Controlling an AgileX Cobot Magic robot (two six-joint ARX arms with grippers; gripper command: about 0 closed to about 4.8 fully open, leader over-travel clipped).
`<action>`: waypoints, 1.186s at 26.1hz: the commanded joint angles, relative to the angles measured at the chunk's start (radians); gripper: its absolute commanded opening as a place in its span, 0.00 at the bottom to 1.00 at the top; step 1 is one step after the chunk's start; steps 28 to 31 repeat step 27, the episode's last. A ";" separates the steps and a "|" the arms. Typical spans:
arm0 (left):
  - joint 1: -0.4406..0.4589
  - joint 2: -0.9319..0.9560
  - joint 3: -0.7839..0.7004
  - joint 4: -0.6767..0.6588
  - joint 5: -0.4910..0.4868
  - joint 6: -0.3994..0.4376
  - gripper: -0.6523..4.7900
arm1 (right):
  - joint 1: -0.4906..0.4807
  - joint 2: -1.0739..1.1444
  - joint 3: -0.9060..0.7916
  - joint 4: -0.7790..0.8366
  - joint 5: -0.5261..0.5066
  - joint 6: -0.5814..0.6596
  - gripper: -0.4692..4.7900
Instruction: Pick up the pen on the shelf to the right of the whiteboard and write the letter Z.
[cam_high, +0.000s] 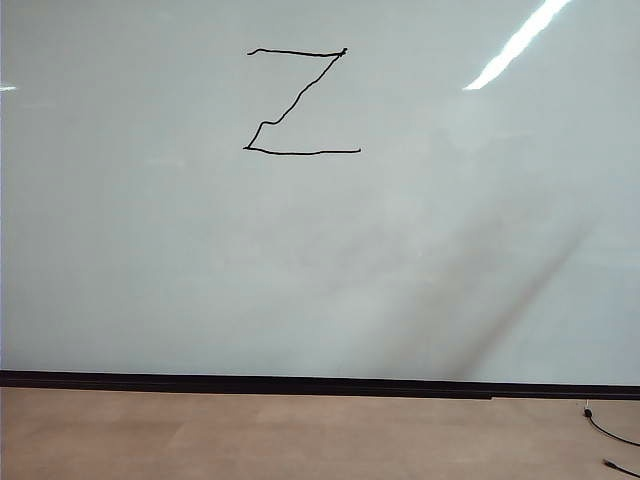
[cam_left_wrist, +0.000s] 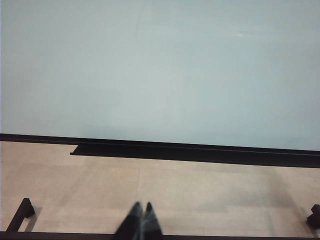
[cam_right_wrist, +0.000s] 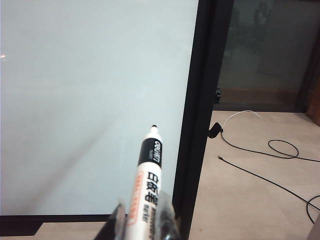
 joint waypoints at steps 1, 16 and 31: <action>0.000 0.000 0.002 0.005 0.000 0.004 0.11 | 0.000 0.000 0.003 0.021 -0.002 0.004 0.08; 0.000 0.000 0.002 0.005 0.000 0.004 0.11 | 0.004 0.000 0.004 0.016 -0.031 0.004 0.09; 0.000 0.000 0.002 0.005 0.000 0.004 0.11 | 0.004 0.000 0.004 0.016 -0.031 0.004 0.09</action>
